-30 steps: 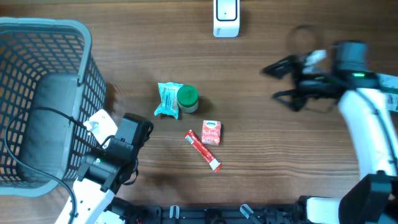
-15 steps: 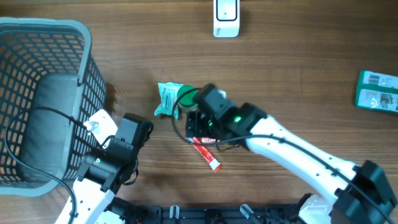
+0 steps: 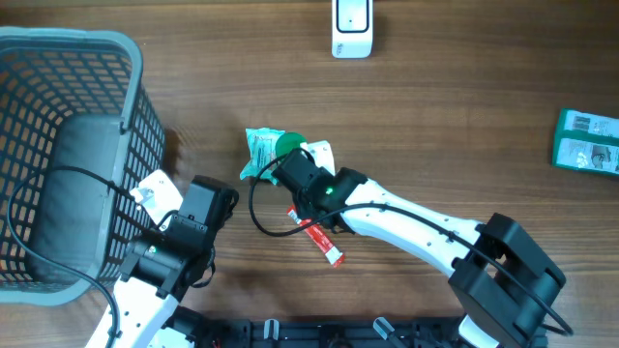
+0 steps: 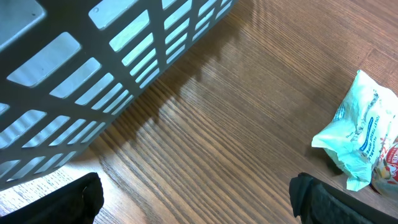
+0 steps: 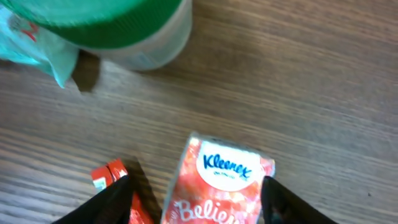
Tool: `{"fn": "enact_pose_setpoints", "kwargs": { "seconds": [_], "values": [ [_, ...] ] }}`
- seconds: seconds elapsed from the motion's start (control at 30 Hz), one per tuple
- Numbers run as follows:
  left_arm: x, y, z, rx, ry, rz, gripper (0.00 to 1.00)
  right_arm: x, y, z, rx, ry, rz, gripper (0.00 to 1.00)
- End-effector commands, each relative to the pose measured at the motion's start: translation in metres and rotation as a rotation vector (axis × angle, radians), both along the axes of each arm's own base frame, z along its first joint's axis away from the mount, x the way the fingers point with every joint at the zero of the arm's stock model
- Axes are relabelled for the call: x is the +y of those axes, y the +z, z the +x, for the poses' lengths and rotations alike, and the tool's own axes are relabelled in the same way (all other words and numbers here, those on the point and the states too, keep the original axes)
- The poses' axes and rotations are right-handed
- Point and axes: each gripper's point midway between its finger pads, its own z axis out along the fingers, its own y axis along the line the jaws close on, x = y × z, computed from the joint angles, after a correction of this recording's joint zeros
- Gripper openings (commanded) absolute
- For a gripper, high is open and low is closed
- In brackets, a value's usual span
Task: Scan the item barcode
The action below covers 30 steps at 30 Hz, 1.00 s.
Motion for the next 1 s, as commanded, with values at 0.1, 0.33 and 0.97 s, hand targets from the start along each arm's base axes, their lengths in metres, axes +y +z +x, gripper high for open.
{"fn": "enact_pose_setpoints", "kwargs": {
  "seconds": [0.1,0.33,0.97],
  "values": [
    [0.001,0.0,-0.001,-0.001,-0.002,0.005,1.0,0.004,-0.016,-0.015,0.089,0.088,-0.012,0.57],
    [0.002,0.0,-0.001,-0.001,-0.001,0.005,1.0,0.0,-0.033,-0.026,0.165,0.173,-0.071,0.47],
    [0.002,0.0,-0.001,-0.001,-0.001,0.005,1.0,-0.099,0.011,0.015,0.423,-1.114,0.153,0.11]
  ]
}}
